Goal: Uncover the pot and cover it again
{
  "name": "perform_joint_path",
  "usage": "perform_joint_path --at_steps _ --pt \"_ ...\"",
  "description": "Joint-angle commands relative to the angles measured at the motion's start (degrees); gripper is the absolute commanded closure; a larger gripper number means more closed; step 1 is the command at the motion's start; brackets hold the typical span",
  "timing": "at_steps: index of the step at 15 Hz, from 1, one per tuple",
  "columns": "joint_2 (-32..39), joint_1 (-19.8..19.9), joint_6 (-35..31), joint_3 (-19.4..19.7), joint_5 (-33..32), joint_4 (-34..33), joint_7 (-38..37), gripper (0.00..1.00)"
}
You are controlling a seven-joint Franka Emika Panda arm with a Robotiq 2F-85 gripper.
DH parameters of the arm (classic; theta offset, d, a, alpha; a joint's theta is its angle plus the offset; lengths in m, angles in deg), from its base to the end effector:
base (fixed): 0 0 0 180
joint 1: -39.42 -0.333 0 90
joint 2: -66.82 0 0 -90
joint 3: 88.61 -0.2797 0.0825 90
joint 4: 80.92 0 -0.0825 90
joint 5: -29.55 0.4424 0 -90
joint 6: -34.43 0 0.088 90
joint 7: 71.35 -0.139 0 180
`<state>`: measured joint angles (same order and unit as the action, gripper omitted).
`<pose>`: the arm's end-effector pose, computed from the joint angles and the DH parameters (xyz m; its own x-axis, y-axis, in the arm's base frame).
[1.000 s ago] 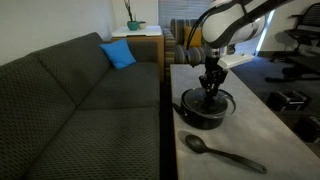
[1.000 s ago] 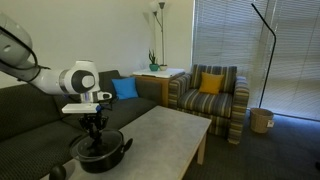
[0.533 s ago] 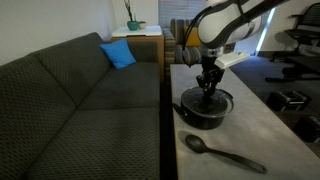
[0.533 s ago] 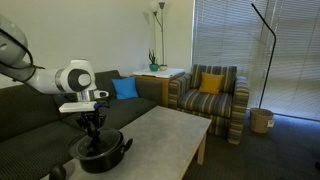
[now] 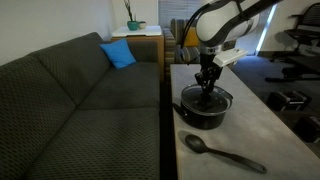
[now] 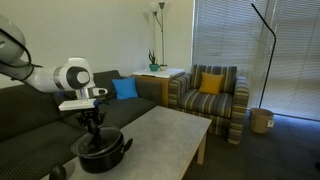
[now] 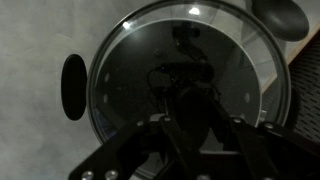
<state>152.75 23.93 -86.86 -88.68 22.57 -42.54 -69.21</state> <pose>0.7516 0.1996 -0.0537 0.9303 0.3619 -0.0595 0.3662 -0.9255 0.0970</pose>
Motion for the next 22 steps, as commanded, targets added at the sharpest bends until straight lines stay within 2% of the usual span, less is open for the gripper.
perform_joint_path --at_steps 1,4,14,15,19,20,22 --pt "0.0 0.31 -1.56 0.44 -0.67 -0.63 0.87 0.87" --pt "0.0 0.27 -3.75 1.11 -1.01 -0.21 0.1 0.87" --pt "0.04 0.84 -3.18 1.87 -0.66 0.07 -2.48 0.87" --pt "0.04 0.99 -2.49 1.06 -0.23 0.04 -1.52 0.62" --pt "0.05 0.97 -2.49 1.09 -0.21 0.1 -1.93 0.62" --pt "0.05 0.97 -2.49 1.09 -0.21 0.1 -1.93 0.87" --pt "0.06 1.97 -7.03 -0.15 0.83 2.04 -1.37 0.87"
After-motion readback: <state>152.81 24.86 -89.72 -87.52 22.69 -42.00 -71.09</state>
